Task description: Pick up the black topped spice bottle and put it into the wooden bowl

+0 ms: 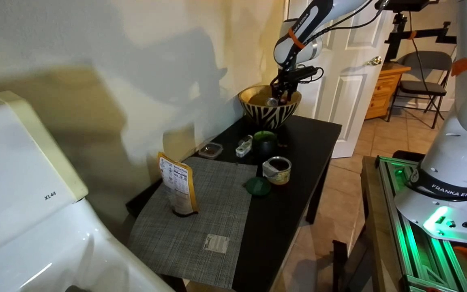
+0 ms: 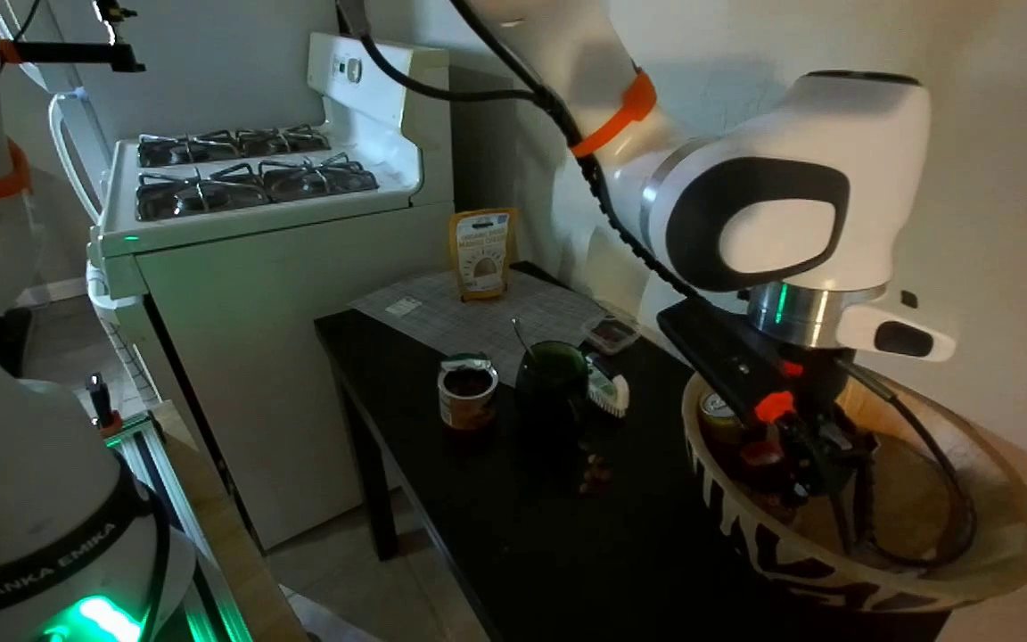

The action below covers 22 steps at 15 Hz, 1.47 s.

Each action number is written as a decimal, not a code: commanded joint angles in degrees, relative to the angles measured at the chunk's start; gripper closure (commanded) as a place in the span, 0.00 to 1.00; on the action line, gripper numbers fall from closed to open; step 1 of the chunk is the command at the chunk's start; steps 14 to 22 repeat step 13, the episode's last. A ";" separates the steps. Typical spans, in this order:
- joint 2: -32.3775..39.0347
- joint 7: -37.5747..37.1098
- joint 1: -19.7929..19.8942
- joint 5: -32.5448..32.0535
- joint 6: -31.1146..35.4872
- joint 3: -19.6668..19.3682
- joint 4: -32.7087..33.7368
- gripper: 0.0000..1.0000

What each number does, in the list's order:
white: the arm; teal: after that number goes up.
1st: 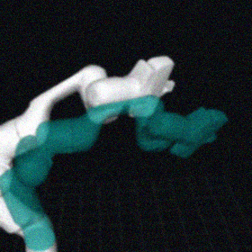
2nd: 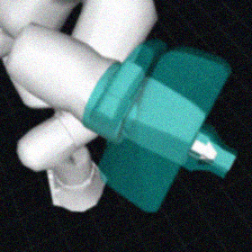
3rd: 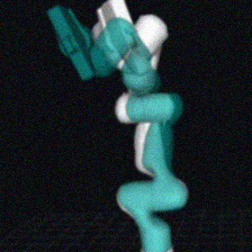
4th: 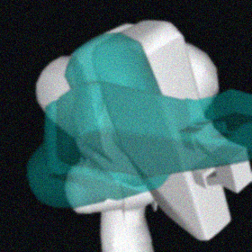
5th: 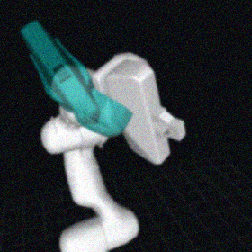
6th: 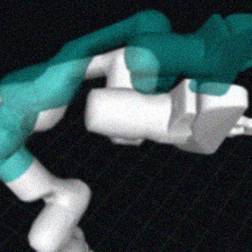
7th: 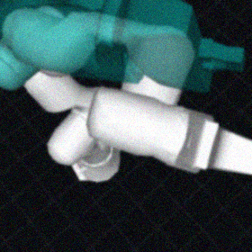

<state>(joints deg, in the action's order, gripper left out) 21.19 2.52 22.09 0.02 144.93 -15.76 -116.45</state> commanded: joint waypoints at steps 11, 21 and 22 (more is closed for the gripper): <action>-14.12 2.13 -8.94 -9.73 16.39 4.17 -23.18 0.00; -16.06 3.37 -8.33 -8.44 16.22 3.39 -23.36 0.00; -16.06 3.37 -8.33 -8.44 16.22 3.39 -23.36 0.00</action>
